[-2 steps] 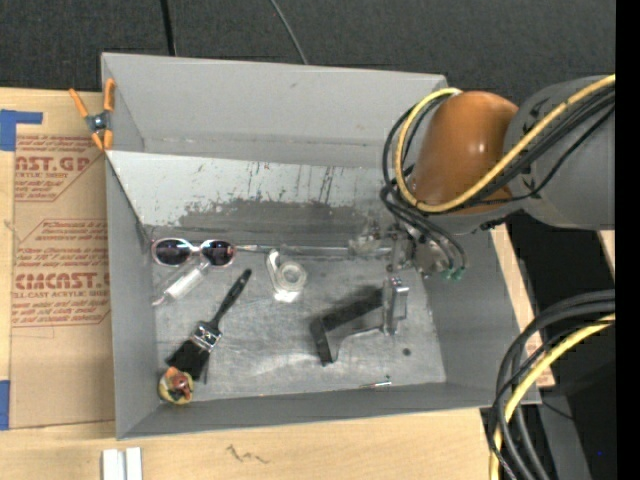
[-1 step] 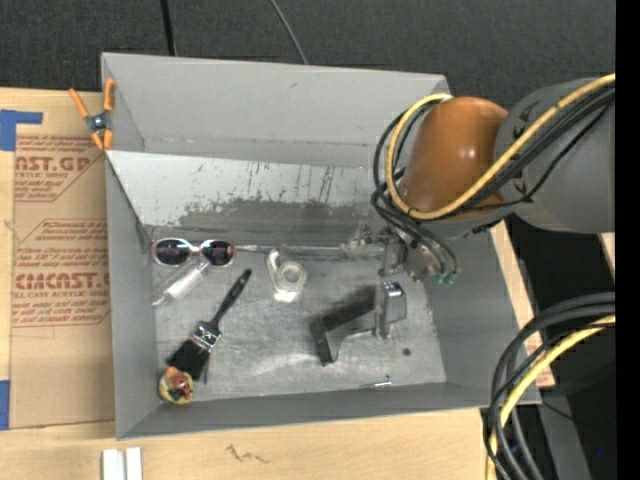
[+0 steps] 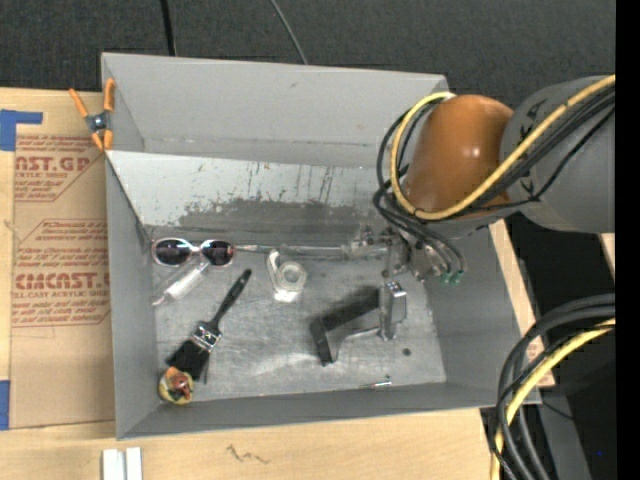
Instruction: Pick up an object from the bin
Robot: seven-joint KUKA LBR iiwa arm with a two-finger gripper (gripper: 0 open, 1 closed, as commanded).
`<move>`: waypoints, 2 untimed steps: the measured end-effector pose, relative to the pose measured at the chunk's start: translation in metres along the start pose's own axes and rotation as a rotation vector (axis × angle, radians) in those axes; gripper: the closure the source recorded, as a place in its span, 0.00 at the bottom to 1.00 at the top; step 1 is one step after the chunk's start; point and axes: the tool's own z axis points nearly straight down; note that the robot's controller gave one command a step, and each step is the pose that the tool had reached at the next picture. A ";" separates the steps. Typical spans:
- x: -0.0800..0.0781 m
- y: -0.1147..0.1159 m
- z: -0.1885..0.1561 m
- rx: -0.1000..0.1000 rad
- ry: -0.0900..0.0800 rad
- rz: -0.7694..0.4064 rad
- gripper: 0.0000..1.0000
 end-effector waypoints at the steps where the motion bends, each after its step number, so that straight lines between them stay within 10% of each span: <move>1: 0.004 0.004 0.053 0.001 -0.006 -0.031 0.00; 2: 0.001 0.010 0.073 0.002 -0.009 -0.142 1.00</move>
Offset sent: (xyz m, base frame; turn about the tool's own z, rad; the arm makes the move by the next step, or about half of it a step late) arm -0.0058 0.0086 -0.0751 -0.1425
